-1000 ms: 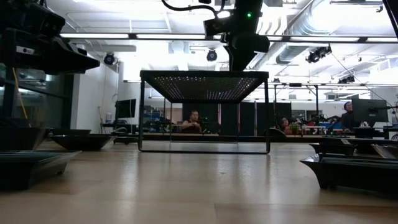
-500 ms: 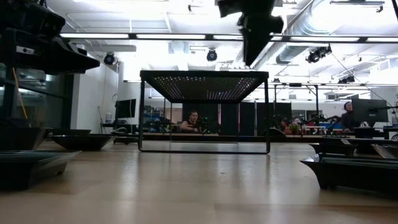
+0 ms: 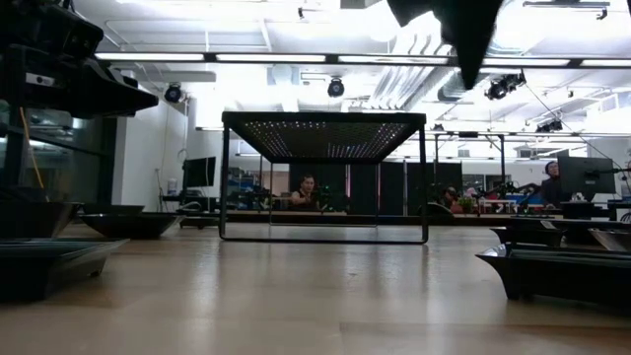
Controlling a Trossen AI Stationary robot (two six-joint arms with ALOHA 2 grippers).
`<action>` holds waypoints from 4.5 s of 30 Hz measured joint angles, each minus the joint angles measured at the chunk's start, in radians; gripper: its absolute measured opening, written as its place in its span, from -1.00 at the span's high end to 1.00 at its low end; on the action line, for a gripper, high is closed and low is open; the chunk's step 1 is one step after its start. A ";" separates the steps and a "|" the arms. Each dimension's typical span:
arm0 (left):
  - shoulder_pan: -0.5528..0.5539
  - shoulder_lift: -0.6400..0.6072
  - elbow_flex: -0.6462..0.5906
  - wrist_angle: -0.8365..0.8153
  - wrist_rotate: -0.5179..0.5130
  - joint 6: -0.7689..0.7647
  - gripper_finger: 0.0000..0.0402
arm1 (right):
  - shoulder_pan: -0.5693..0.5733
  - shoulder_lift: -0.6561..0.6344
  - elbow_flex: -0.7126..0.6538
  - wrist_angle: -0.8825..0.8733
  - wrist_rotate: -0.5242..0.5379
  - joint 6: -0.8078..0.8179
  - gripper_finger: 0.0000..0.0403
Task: Pick & Place Mini shaped plates
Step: Stack the black leaf shape plate on top of the other black leaf shaped plate on the shelf
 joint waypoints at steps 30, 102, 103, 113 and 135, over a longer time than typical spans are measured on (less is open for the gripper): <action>0.000 0.000 0.000 0.000 0.000 0.000 0.99 | 0.071 -0.137 -0.727 0.361 -0.136 0.024 0.18; 0.000 0.000 0.000 0.000 0.000 0.000 0.99 | 0.123 -0.220 -0.947 0.599 0.135 -0.016 0.97; 0.000 0.000 0.000 0.000 0.000 0.000 0.99 | 0.123 -0.220 -0.947 0.599 0.136 -0.016 0.98; 0.000 0.000 0.000 0.000 0.000 0.000 0.99 | 0.123 -0.220 -0.940 0.600 0.117 -0.016 0.99; 0.000 0.000 0.000 0.000 0.000 0.000 0.99 | 0.214 -0.233 -0.734 0.422 0.080 0.090 1.00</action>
